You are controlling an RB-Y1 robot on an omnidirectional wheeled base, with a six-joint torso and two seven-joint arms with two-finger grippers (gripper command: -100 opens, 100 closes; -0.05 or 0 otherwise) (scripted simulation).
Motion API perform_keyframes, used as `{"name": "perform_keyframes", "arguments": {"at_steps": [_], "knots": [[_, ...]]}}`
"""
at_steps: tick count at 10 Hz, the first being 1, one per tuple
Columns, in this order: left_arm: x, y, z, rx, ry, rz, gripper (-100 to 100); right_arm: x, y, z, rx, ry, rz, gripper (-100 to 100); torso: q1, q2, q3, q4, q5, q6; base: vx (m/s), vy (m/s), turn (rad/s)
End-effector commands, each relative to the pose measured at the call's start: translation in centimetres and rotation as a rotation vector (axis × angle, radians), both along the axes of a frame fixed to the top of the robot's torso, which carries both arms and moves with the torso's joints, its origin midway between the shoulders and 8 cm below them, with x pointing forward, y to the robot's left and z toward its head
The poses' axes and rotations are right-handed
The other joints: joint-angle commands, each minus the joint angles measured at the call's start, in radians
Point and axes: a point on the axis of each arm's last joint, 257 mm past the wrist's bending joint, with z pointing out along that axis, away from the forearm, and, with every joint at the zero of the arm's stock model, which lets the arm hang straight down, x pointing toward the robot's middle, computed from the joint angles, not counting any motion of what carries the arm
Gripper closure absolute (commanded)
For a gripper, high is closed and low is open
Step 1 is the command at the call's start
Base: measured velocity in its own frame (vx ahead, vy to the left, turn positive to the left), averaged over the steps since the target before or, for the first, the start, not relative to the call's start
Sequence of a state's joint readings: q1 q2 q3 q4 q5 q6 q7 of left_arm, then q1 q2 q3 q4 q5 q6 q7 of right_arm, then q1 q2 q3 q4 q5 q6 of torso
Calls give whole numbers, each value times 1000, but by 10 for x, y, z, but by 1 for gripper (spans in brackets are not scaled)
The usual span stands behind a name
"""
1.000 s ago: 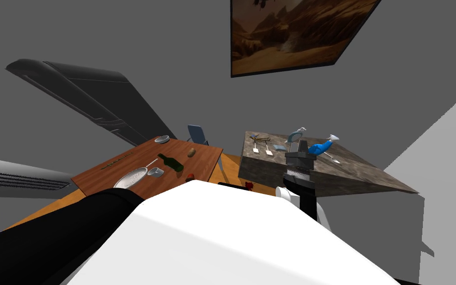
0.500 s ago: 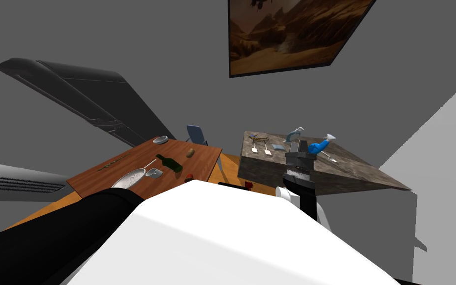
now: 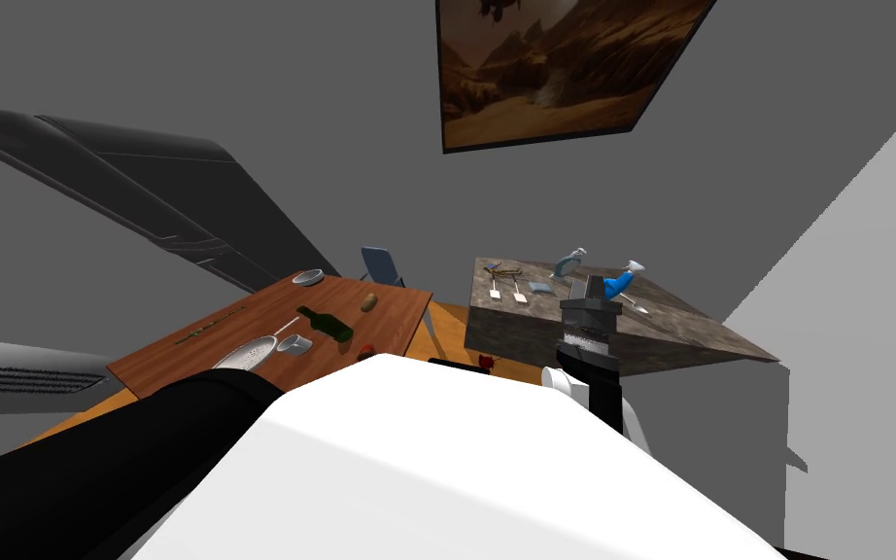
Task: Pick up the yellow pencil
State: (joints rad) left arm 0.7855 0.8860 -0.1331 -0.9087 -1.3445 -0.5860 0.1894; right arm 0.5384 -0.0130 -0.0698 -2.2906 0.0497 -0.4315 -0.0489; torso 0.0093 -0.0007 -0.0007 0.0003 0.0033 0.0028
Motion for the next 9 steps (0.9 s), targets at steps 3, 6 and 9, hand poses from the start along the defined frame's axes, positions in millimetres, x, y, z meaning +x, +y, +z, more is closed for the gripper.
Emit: {"name": "perform_keyframes", "arguments": {"at_steps": [3,6,9], "knots": [[-21,12,4,5,20,2,100,0,0,0,0,0,0,0,0,0,0,0,0,-1,3,-31,-52],[-26,16,7,-9,-1,36,100,0,0,0,0,0,0,0,0,0,0,0,0,-1,9,-34,-54],[-39,21,10,-7,3,37,100,0,0,0,0,0,0,0,-1,0,0,0,0,0,8,-31,-51]]}}
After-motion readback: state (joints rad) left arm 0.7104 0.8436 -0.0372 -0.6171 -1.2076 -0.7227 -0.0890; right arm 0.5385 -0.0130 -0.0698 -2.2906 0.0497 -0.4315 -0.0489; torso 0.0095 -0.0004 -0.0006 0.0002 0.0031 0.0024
